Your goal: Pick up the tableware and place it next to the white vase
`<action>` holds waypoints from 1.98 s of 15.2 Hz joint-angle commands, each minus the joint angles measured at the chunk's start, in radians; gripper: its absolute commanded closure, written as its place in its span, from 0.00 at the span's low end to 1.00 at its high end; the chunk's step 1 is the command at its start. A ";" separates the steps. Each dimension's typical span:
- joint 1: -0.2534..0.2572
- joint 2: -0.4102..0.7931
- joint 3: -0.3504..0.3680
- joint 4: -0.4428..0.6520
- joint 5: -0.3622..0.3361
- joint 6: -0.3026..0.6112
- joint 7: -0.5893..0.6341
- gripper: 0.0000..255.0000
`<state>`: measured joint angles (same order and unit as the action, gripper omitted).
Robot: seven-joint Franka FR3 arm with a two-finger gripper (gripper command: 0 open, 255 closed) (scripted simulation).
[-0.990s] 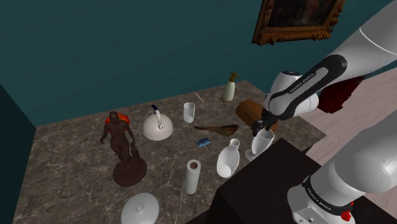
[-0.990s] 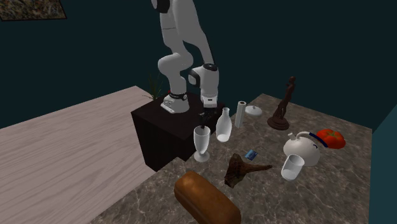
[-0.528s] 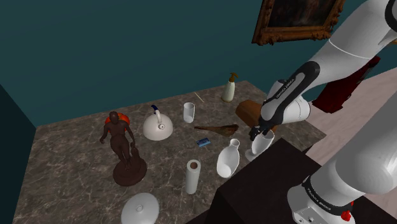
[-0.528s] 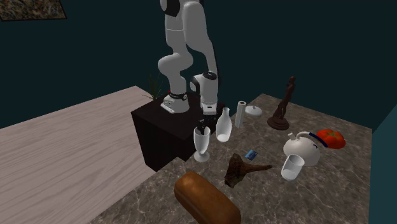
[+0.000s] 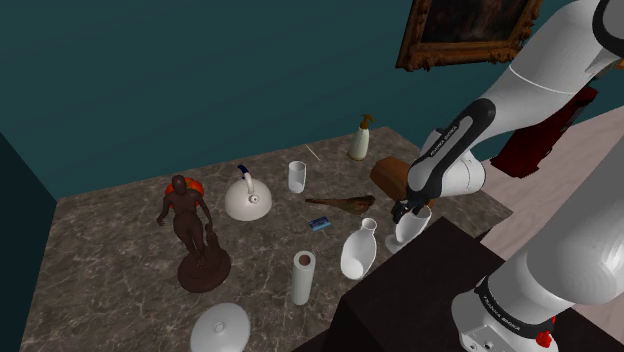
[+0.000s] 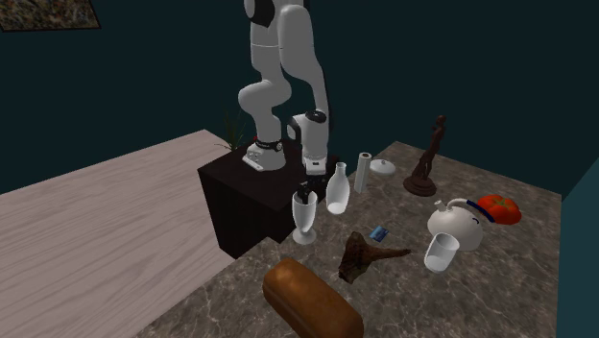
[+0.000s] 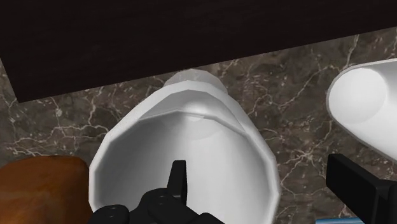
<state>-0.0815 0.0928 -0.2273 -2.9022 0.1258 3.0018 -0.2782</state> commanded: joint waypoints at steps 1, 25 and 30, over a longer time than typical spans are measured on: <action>0.000 0.000 0.000 0.000 0.000 0.000 0.000 1.00; -0.029 -0.341 -0.048 -0.019 -0.285 -0.314 0.197 1.00; -0.040 -0.438 -0.036 -0.008 -0.297 -0.422 0.207 1.00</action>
<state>-0.1193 -0.3240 -0.2653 -2.9139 -0.1691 2.6052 -0.0725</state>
